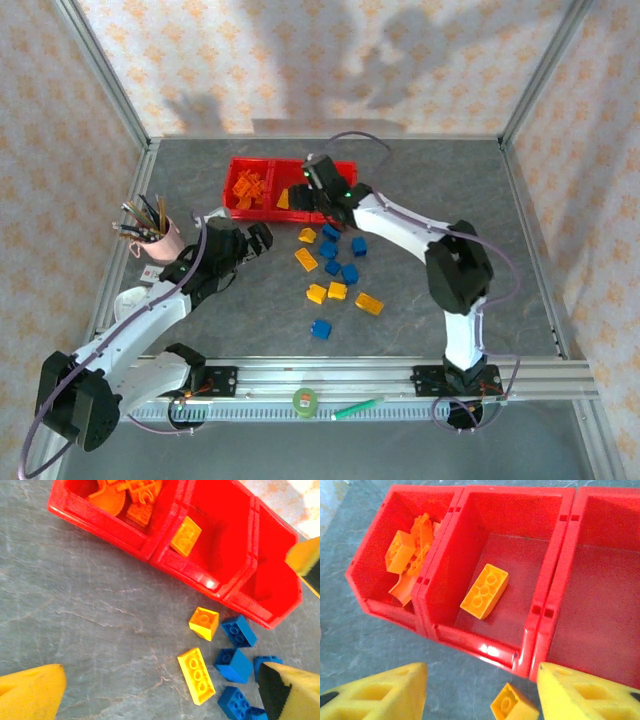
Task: Sort the legos into containers by color
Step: Place the lego in the container, then pick up the lego from the center of the table.
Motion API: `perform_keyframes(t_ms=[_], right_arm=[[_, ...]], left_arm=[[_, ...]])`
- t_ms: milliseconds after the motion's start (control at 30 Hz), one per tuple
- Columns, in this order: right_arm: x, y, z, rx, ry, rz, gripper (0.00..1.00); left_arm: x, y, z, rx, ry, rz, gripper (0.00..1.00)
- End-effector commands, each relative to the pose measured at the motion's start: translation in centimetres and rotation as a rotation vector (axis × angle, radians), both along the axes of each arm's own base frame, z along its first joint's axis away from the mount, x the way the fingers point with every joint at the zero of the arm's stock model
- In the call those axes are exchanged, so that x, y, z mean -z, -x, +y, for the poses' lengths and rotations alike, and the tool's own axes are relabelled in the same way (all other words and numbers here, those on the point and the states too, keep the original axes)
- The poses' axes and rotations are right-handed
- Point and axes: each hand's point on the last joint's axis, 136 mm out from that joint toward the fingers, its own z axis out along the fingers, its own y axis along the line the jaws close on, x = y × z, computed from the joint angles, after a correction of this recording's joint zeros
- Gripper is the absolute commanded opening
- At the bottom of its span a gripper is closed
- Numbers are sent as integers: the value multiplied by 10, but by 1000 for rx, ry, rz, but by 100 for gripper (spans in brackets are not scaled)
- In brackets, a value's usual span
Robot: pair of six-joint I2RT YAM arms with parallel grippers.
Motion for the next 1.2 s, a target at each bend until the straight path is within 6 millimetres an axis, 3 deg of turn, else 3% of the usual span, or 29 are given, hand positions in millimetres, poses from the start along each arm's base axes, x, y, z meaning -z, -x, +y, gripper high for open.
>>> perform_keyframes(t_ms=[0, 333, 567, 667, 933, 1167], right_arm=[[-11, 16, -10, 3, -64, -17, 63], [24, 69, -56, 4, -63, 75, 80], [43, 87, -94, 52, -98, 135, 93], [43, 92, -108, 75, -118, 140, 100], [40, 97, -135, 130, -182, 148, 100], [38, 97, -145, 147, -202, 147, 100]], left_arm=[[2, 4, -11, 5, 4, 13, 99], [40, 13, -58, 76, -36, 105, 99], [59, 14, -88, 100, -101, 145, 98], [67, 8, -94, 91, -160, 163, 96], [85, -20, -108, 63, -328, 210, 91], [102, -35, -118, 61, -388, 238, 91]])
